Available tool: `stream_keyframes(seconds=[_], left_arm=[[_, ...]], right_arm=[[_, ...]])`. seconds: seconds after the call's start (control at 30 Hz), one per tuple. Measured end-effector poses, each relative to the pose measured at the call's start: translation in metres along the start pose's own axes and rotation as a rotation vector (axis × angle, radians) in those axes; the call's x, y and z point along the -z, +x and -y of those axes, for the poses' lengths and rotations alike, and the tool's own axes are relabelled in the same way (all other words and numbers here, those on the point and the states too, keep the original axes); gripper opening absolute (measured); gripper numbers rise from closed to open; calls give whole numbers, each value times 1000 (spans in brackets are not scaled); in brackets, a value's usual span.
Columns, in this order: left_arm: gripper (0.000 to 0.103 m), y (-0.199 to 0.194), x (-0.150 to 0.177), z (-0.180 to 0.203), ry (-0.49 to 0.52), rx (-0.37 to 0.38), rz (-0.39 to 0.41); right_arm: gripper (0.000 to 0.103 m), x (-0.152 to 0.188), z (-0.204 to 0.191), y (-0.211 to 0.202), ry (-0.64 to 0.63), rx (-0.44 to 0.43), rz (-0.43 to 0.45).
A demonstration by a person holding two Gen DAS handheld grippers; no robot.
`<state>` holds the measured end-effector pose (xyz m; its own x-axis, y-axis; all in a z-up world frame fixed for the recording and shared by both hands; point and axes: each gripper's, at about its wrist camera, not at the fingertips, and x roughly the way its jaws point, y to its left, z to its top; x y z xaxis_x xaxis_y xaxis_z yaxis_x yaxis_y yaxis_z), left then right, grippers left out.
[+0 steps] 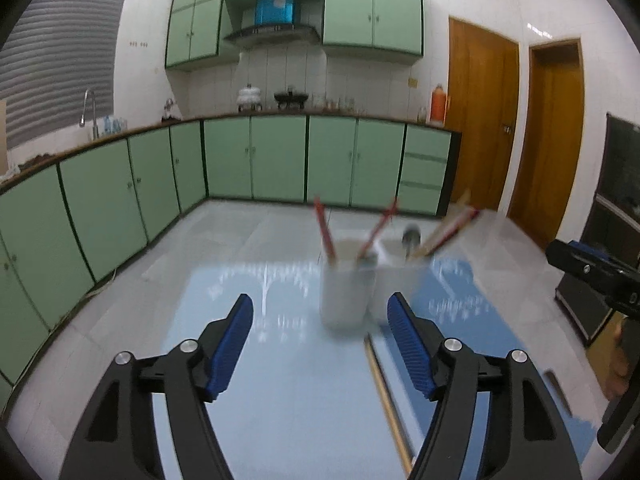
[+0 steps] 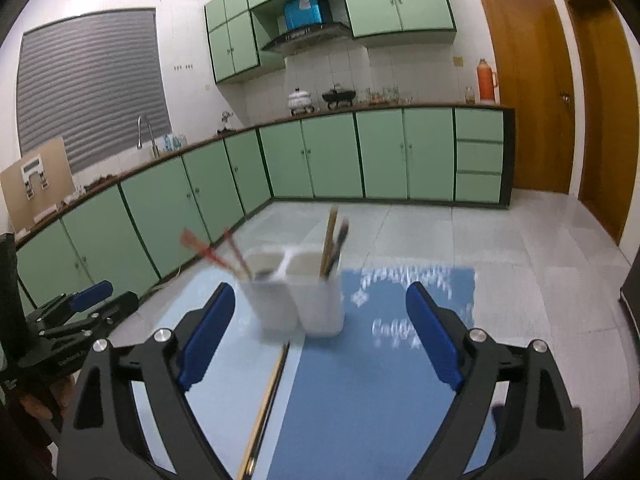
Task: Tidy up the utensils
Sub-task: 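Move both tools back to the last two chopsticks on the mat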
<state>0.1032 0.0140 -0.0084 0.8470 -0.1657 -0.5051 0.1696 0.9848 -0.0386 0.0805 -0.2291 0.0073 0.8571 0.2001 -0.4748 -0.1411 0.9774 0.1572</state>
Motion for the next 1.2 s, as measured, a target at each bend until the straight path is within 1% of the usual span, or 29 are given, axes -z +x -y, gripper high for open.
stream_keyframes(seconds=[0.23,0.33,0.43,0.53,0.67,0.73,0.87,1.0,1.2], left_arm=[[72,10,65,-1,9,-9,-92],[72,12,82,0,10,-10,-127],[72,14,98,-3,3,-18,-165],[72,17,108,-8,-6,-29,-189],[72,17,117,-14,-14,-51,-208],[72,16,120,-17,-18,-60,-214],[72,15,123,-23,-25,-73,-222],[72,14,123,-28,-29,-77,-226],[73,15,124,-29,-40,-73,-232]], right_arm=[[86,66,-10,11,16,-10,-108],[86,90,-17,17,16,-11,-152],[86,109,-26,22,-16,10,-184],[86,128,-34,30,-32,1,-240],[82,150,-47,34,-70,-13,-294],[77,158,-52,35,-89,-11,-306],[74,170,-58,37,-110,-7,-325],[70,175,-62,41,-135,6,-348],[70,175,-60,44,-126,14,-351]])
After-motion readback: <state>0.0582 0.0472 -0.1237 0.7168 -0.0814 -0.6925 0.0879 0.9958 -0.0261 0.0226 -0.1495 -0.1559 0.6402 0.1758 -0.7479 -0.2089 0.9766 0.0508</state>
